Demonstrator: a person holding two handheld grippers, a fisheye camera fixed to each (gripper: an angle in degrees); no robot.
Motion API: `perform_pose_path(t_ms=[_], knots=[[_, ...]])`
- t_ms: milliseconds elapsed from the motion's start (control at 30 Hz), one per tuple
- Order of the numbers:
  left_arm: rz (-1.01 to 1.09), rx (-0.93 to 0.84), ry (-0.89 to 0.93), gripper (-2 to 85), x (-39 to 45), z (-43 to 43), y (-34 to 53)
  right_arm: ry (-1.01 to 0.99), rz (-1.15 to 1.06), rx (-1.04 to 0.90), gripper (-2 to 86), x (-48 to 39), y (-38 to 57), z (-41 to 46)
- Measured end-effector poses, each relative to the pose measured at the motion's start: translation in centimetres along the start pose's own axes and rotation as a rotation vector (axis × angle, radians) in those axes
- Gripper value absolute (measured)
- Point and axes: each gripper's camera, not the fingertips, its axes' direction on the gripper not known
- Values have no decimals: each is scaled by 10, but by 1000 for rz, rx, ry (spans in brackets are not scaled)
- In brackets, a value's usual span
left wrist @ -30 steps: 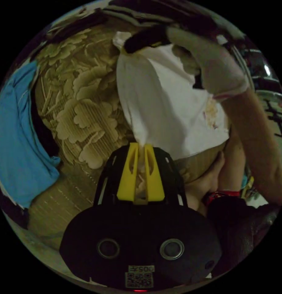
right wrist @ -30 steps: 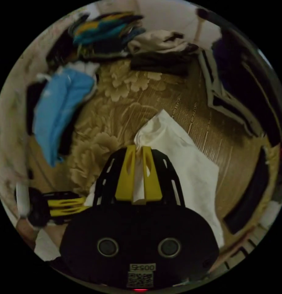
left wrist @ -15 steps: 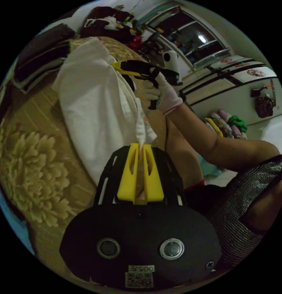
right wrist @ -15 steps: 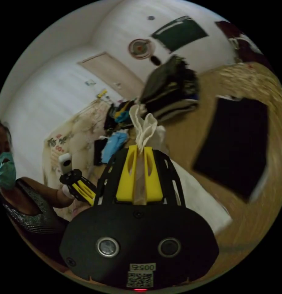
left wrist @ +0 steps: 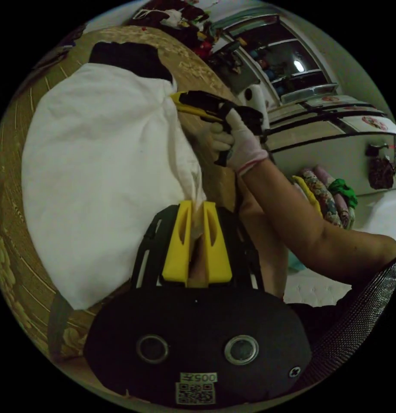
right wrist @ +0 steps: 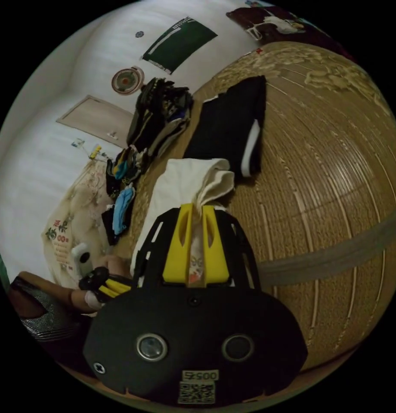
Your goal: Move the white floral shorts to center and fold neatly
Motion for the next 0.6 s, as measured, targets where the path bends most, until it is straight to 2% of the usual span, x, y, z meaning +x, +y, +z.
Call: perform_pose_path(t_ms=[133,233,400,500,600], knots=[[95,-3,-77,75,18,11,8,63,173,114,-1,47,24,-68],[161,24,-84,73,17,10,16,24,161,135,14,62,49,-115],[47,67,127,66,-17,34,-1,3,49,71,29,51,86,-156],[-6,14,136,72,-25,76,-22,1,-36,-5,28,42,102,-166],[-53,23,147,71,-32,95,-24,83,-65,-130,17,46,115,-163]])
